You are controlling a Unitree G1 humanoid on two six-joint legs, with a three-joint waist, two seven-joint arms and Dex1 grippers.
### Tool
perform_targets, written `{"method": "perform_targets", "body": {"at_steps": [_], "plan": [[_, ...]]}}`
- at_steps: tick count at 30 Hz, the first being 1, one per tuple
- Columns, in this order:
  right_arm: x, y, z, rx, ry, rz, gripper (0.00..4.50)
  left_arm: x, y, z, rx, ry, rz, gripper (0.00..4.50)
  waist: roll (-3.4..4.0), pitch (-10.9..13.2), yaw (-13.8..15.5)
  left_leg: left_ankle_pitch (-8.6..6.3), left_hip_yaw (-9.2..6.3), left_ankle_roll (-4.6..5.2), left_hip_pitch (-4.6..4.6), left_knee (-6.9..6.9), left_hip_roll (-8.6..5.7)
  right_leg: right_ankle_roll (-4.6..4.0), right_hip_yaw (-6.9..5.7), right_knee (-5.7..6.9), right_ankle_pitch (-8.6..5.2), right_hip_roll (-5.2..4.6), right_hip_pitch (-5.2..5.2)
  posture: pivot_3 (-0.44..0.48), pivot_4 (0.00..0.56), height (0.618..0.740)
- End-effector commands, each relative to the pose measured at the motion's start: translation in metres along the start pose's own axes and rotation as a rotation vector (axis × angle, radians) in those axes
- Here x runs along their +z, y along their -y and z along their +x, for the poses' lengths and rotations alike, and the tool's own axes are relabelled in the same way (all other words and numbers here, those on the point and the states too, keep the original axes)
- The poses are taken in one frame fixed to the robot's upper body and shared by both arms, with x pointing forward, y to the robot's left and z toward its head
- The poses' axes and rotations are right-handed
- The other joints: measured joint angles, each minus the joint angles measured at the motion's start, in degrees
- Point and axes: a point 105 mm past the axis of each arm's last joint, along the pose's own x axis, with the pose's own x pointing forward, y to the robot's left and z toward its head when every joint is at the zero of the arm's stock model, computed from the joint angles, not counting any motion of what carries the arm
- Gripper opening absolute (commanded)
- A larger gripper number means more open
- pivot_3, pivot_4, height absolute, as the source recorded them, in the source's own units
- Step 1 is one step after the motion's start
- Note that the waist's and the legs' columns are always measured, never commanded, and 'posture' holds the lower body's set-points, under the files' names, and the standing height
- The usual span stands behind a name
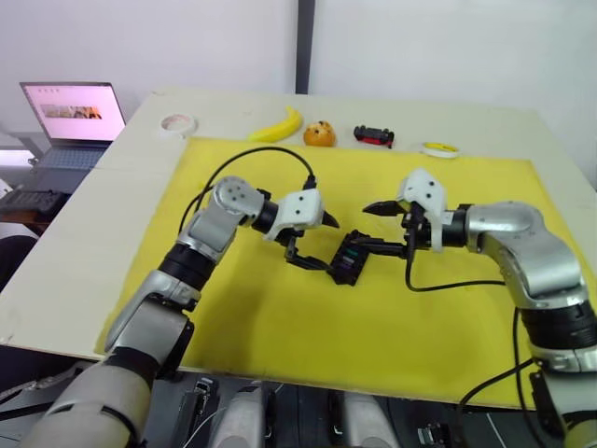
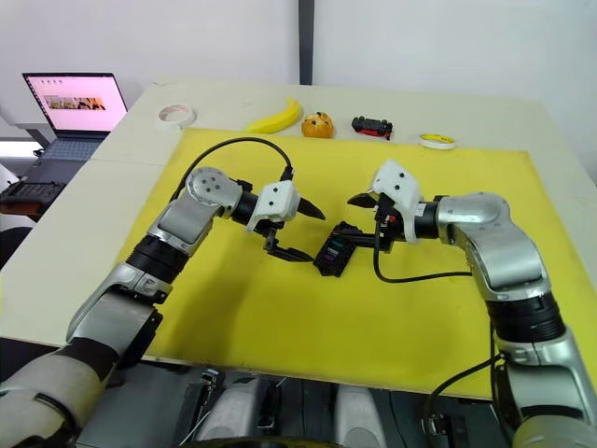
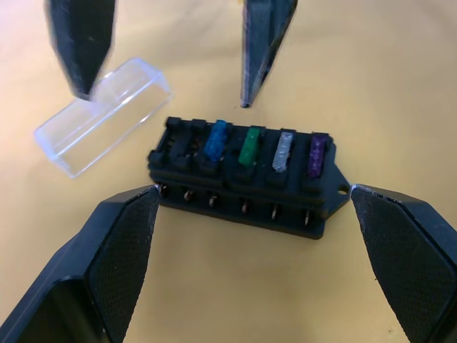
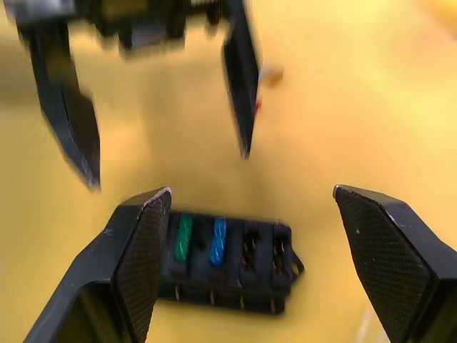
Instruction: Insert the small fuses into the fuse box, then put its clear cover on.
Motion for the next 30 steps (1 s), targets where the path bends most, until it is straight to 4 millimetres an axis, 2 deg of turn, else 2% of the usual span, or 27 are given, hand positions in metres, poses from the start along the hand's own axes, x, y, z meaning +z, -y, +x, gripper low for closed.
{"method": "perform_targets", "body": {"at_steps": [1, 6, 7, 15, 25, 28, 30], "plan": [[0.005, -0.007, -0.007, -0.041, 0.124, 0.006, 2.5, 0.012, -0.001, 0.0, -0.003, 0.044, 0.032, 4.5, 0.0, 0.0, 0.05, 0.0, 0.02, 0.0, 0.0, 0.01, -0.01, 0.0, 0.01, 0.17, 0.0, -0.01, 0.0, 0.0, 0.15, 0.74], [-0.009, -0.009, -0.001, -0.074, 0.149, 0.067, 0.19, 0.01, 0.003, 0.002, -0.021, 0.046, 0.034, 4.5, 0.01, 0.0, -0.21, -0.01, 0.05, 0.01, 0.02, 0.07, -0.03, 0.0, 0.02, 0.21, 0.0, -0.02, 0.01, 0.0, 0.15, 0.74], [-0.012, -0.01, 0.0, -0.073, 0.135, 0.068, 0.06, 0.01, 0.003, 0.002, -0.022, 0.045, 0.034, 4.5, 0.01, 0.0, -0.19, -0.01, 0.05, 0.02, 0.05, 0.07, -0.03, 0.0, 0.03, 0.21, 0.0, -0.02, 0.01, 0.0, 0.15, 0.74], [-0.029, -0.011, 0.007, -0.084, 0.068, 0.079, 0.06, 0.009, -0.001, 0.002, -0.012, 0.036, 0.037, 4.5, 0.01, 0.0, -0.11, -0.02, 0.06, 0.03, 0.11, 0.07, -0.03, 0.0, 0.04, 0.21, -0.01, -0.01, 0.01, 0.0, 0.15, 0.74], [-0.059, -0.015, 0.011, -0.084, -0.118, 0.103, 0.06, 0.007, -0.002, 0.0, -0.003, 0.028, 0.039, 4.5, 0.0, -0.02, -0.1, -0.03, 0.05, 0.05, 0.21, 0.07, -0.03, 0.0, 0.04, 0.19, -0.01, -0.01, 0.12, 0.0, 0.15, 0.74], [-0.051, -0.013, 0.011, -0.096, -0.086, 0.104, 0.06, 0.007, -0.004, -0.002, 0.006, 0.026, 0.037, 4.5, -0.01, -0.04, -0.07, -0.03, 0.05, 0.05, 0.24, 0.08, -0.03, 0.0, 0.04, 0.18, -0.01, -0.01, 0.15, 0.0, 0.15, 0.74], [-0.023, -0.011, 0.008, -0.1, 0.027, 0.092, 0.06, 0.008, -0.006, -0.006, 0.029, 0.037, 0.024, 4.5, -0.01, -0.04, -0.07, -0.03, 0.05, 0.05, 0.25, 0.08, -0.03, 0.0, 0.04, 0.19, -0.01, -0.01, 0.16, 0.0, 0.15, 0.74]]}}
